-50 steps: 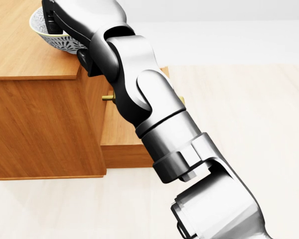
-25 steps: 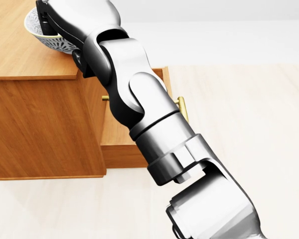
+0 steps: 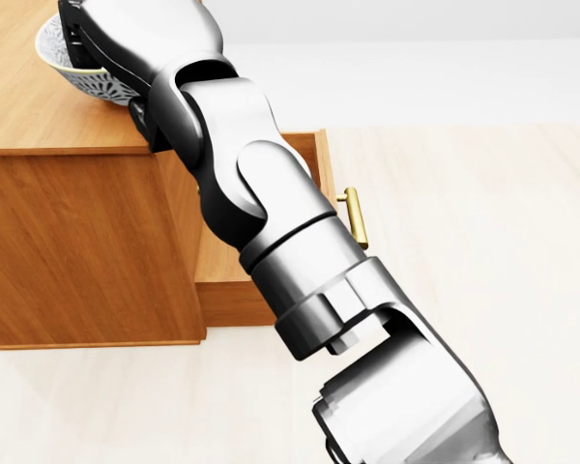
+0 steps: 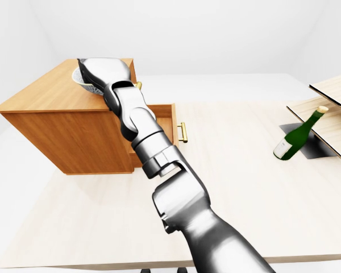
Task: Put the bowl on top of the cabinet.
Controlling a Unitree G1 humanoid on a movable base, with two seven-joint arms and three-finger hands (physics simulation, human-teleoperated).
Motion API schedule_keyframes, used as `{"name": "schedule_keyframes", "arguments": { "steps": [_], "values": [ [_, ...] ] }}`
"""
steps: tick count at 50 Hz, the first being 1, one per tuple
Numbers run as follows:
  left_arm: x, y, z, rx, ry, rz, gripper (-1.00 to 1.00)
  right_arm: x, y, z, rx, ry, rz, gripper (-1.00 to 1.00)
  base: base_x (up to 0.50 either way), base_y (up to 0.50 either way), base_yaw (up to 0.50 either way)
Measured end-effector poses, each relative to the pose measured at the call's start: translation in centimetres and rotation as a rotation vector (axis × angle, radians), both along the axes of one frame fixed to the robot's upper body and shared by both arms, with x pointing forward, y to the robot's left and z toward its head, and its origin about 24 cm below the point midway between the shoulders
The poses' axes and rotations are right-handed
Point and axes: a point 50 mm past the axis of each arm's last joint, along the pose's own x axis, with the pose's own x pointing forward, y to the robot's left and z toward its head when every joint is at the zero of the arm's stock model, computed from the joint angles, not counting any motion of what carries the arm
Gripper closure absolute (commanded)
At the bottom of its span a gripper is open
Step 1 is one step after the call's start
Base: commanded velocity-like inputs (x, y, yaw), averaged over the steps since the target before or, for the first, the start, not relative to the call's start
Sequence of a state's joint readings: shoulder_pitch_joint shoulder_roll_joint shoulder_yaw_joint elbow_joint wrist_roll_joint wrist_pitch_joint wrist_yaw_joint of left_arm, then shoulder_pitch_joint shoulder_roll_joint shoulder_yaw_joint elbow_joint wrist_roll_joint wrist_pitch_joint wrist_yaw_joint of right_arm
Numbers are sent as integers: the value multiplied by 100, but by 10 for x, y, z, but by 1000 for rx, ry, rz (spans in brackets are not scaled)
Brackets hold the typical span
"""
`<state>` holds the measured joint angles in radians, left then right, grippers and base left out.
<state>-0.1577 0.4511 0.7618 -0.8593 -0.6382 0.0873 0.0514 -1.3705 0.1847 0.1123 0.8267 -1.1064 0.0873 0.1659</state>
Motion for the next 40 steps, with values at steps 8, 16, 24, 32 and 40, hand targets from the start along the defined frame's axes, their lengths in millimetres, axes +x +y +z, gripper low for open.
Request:
{"name": "schedule_keyframes", "arguments": {
  "steps": [8,16,24,32,40],
  "values": [
    [0,0,0,-1,1,0,-100,1,0,-1,11,4,0,100,0,0,0],
    [0,0,0,-1,0,-1,-100,2,0,-1,20,7,0,100,0,0,0],
    [-1,0,1,-2,-3,-2,-100,2,1,-1,24,6,0,100,0,0,0],
    [-1,0,1,-4,-5,-3,-100,1,1,-2,22,-5,-1,100,0,0,0],
    [-2,1,2,-6,-10,-5,-100,0,2,-3,13,-23,-4,100,0,0,0]
  ]
}}
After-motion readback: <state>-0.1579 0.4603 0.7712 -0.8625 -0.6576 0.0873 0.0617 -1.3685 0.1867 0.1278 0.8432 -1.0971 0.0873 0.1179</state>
